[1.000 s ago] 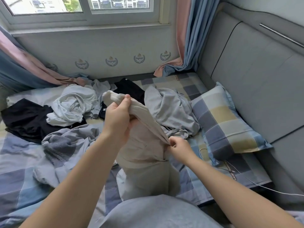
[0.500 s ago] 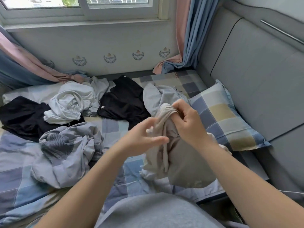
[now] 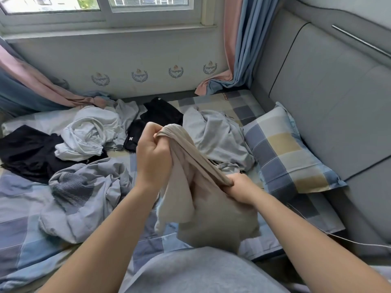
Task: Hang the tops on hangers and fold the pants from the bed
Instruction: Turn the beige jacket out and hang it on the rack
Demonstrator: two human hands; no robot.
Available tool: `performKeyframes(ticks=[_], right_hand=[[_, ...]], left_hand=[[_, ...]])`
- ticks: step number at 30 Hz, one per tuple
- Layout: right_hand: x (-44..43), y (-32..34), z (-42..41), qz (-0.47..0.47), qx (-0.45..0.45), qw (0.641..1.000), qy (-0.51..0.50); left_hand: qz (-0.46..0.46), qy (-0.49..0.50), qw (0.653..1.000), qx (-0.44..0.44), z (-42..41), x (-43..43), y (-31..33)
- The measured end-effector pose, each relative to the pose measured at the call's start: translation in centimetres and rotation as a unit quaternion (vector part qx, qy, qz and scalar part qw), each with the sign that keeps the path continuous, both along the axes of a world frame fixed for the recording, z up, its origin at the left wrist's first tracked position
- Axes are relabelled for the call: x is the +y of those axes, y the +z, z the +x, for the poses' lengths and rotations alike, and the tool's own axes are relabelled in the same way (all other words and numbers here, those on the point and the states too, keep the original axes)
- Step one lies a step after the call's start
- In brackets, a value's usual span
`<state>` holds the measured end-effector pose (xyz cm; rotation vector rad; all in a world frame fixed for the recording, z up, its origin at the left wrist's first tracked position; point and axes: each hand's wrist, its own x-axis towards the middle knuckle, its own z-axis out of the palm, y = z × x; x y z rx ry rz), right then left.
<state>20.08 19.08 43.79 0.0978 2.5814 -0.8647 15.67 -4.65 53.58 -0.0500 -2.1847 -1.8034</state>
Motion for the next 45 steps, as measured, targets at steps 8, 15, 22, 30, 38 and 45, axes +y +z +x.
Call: performKeyframes(ticks=[8,15,22,30,38,45], right_hand=[[1.1,-0.7,0.6,0.045,0.056,0.994,-0.078],[-2.4,5.8,0.0,-0.129,0.245,0.961,0.003],[-1.6,6.6,-0.6,-0.096,0.19,0.977,0.022],[1.4,3.6,0.4,-0.055,0.156,0.982,-0.094],[-0.4,8.1,0.5,-0.266,0.22,0.932,-0.11],[-2.4,10.3,2.0,-0.568,0.102,0.812,-0.084]], left_hand=[[-0.239,-0.023,0.959,-0.15,-1.4,-2.7,-2.3],[-0.358,-0.279,0.881,-0.137,1.7,1.2,-4.3],[-0.204,-0.172,0.96,-0.09,1.1,1.3,-4.6],[-0.135,-0.161,0.973,-0.092,0.5,-1.2,-4.8],[-0.173,-0.373,0.835,-0.365,2.7,-0.6,-6.7],[0.101,-0.347,0.712,-0.602,3.4,0.2,-7.7]])
